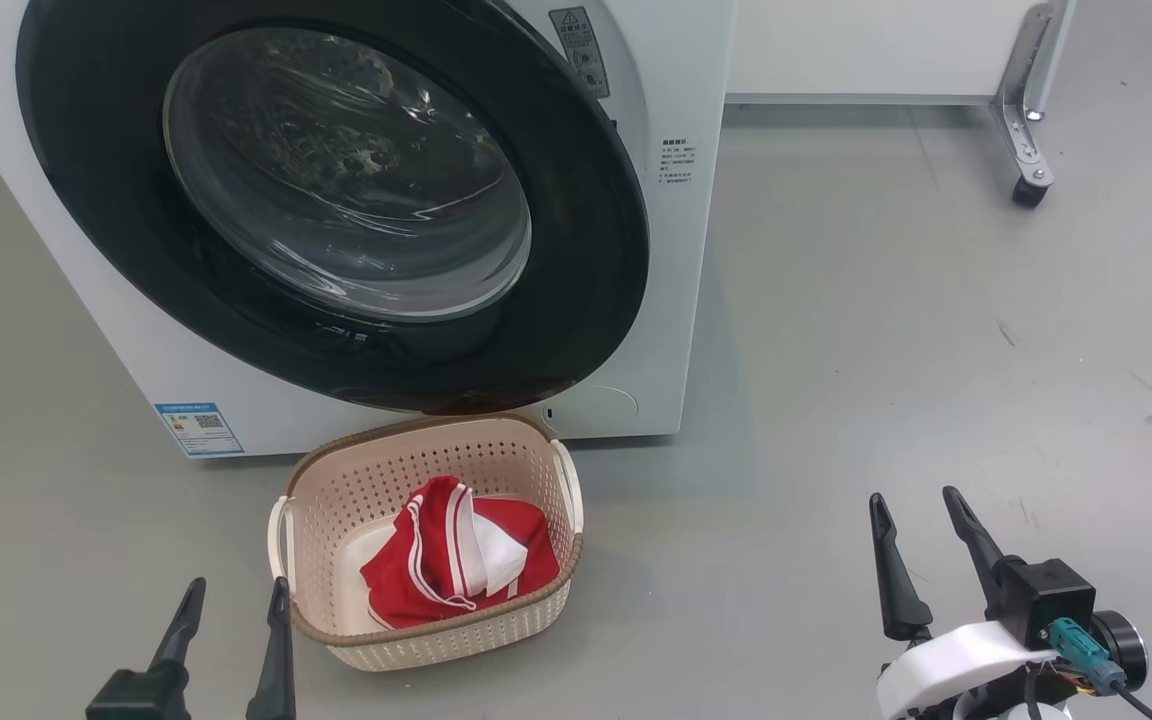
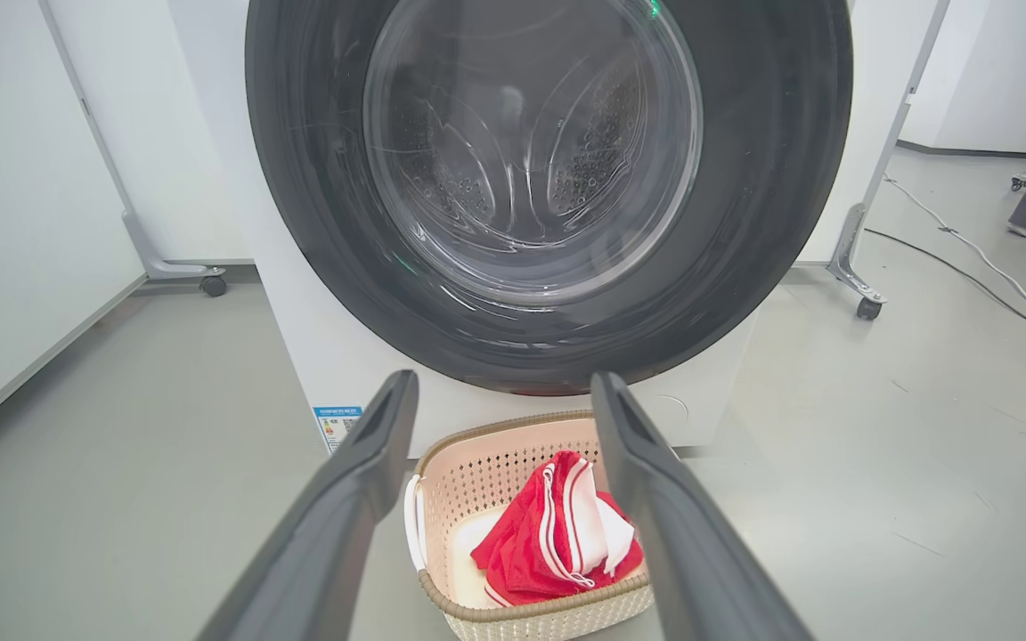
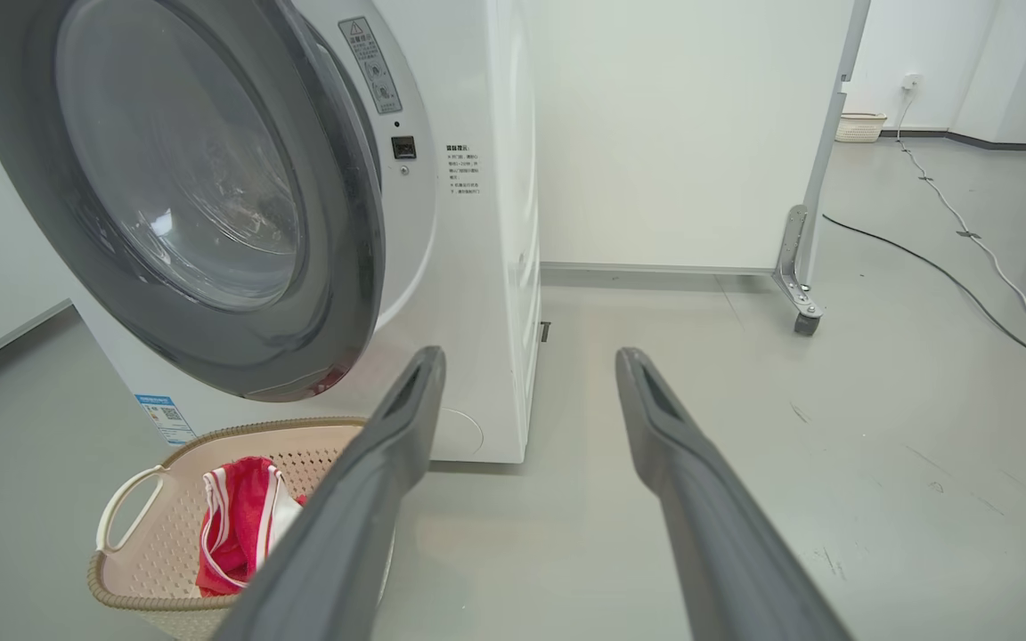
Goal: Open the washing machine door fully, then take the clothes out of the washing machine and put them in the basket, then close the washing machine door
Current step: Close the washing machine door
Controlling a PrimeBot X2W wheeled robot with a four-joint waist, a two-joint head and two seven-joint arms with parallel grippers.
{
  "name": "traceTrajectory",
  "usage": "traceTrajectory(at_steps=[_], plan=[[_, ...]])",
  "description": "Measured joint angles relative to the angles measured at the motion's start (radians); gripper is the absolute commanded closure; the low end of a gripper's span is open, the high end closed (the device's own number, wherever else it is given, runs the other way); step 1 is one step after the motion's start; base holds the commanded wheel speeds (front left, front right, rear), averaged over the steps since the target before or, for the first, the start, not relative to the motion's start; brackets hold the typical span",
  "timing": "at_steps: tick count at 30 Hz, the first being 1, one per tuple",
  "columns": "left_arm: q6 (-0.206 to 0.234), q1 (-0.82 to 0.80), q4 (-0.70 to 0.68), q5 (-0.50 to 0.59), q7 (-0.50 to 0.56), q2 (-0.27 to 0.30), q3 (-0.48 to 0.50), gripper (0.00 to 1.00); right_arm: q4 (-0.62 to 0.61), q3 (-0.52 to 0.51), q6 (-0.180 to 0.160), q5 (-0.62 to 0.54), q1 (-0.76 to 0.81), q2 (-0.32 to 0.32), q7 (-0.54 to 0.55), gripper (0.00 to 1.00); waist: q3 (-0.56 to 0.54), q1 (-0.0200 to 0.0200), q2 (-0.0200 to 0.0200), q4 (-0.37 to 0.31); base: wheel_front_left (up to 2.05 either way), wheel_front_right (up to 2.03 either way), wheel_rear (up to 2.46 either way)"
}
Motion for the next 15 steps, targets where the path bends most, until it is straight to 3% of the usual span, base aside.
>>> traceTrajectory(at_steps=[13,14,15], plan=[[0.017,-0.001,0.022,0.006,-0.009,-0.006,-0.003,0.00,-0.002,-0.002,0.000,0.001,0.000,0.001,0.000,0.02,0.004,0.0000,0.0000,-0.002,0.00,0.00,0.00],[0.017,-0.001,0.024,0.007,-0.009,-0.006,-0.003,0.00,-0.002,-0.003,0.000,0.002,0.000,0.001,0.000,0.71,0.004,0.0000,0.0000,-0.003,0.00,0.00,0.00],[0.017,-0.001,0.026,0.009,-0.009,-0.006,-0.003,0.00,-0.002,-0.005,0.000,0.002,0.000,0.001,0.000,1.00,0.004,0.0000,0.0000,-0.003,0.00,0.00,0.00]])
